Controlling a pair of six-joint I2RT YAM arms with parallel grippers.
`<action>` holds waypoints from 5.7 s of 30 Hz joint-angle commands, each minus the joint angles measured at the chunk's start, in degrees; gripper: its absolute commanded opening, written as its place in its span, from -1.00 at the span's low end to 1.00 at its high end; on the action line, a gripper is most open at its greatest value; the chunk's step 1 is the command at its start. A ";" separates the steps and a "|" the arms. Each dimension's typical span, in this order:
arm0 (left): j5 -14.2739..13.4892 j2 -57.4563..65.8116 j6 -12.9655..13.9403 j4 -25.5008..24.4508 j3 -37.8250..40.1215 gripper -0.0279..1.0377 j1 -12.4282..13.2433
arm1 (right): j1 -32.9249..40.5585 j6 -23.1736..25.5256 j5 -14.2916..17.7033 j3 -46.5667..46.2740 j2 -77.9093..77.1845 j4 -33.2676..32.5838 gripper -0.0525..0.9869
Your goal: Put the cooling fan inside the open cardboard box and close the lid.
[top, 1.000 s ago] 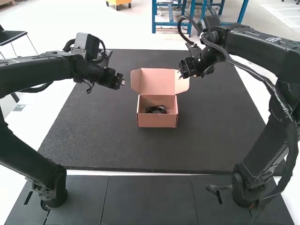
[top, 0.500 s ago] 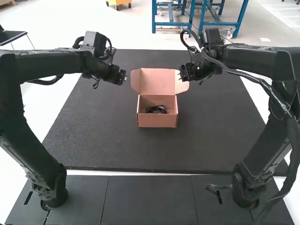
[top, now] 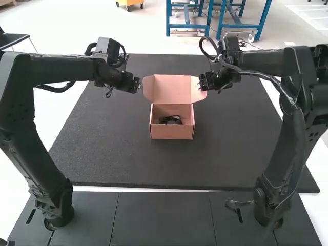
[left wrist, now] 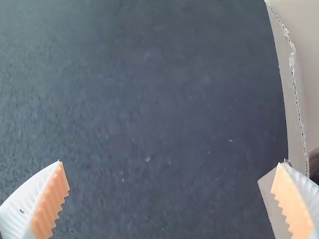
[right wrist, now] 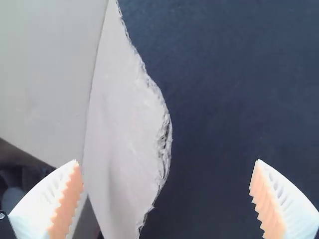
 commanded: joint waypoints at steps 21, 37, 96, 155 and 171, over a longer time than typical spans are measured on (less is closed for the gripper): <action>4.83 5.02 -0.97 2.85 5.36 0.85 1.49 | -0.95 1.19 -2.20 6.03 4.56 0.00 0.47; 6.15 5.29 -1.06 2.67 5.36 0.85 -1.06 | -0.95 2.16 -3.60 7.97 4.91 -1.76 0.13; 6.23 4.32 -2.20 1.97 5.97 0.85 -3.00 | 4.15 3.12 -7.30 13.59 3.86 -10.99 -0.94; -4.22 -5.43 -6.07 -1.98 -0.88 0.85 -0.36 | 8.72 3.56 -9.49 13.68 1.22 -25.49 -0.94; -4.84 -7.19 -6.51 1.53 -3.52 0.85 0.43 | 8.72 3.12 -9.49 13.50 1.14 -25.93 -0.94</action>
